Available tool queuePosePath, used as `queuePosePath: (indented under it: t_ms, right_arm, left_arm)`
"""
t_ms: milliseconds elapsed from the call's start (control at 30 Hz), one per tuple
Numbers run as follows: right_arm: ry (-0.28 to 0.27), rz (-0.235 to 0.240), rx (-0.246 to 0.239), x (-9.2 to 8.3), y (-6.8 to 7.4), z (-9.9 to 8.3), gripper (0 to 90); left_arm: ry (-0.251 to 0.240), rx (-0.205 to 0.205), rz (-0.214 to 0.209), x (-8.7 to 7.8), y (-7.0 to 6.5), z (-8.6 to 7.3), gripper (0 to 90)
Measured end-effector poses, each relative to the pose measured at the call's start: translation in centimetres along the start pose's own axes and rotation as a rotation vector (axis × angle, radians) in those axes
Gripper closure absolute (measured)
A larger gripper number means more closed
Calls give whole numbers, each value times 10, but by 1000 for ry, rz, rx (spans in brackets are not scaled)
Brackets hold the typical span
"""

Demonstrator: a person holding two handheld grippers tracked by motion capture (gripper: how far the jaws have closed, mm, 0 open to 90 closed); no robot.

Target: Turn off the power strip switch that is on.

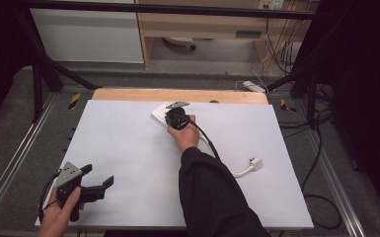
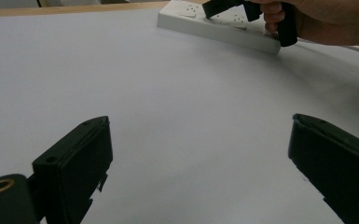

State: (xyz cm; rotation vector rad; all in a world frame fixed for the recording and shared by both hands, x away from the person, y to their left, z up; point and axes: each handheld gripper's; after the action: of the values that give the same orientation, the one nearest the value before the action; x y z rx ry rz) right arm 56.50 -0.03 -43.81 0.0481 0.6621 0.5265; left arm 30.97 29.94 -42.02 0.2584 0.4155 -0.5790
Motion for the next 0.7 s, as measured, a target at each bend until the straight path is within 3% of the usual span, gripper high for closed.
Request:
queuePosePath:
  t_ms: [700]
  right_arm:
    - [-4,-11,-5,2,1,-2,900]
  left_arm:
    - [1,4,-3,0,-1,0,63]
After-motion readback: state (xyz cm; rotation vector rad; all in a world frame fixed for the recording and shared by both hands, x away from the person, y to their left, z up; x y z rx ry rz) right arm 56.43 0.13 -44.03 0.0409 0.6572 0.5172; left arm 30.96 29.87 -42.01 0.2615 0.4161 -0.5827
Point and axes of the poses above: each handheld gripper's, and its own axes: x roughly forward along the jaws, z roughly out of its top, y roughly to its left, and after that the axes turned 14 degrees about x, right-handed
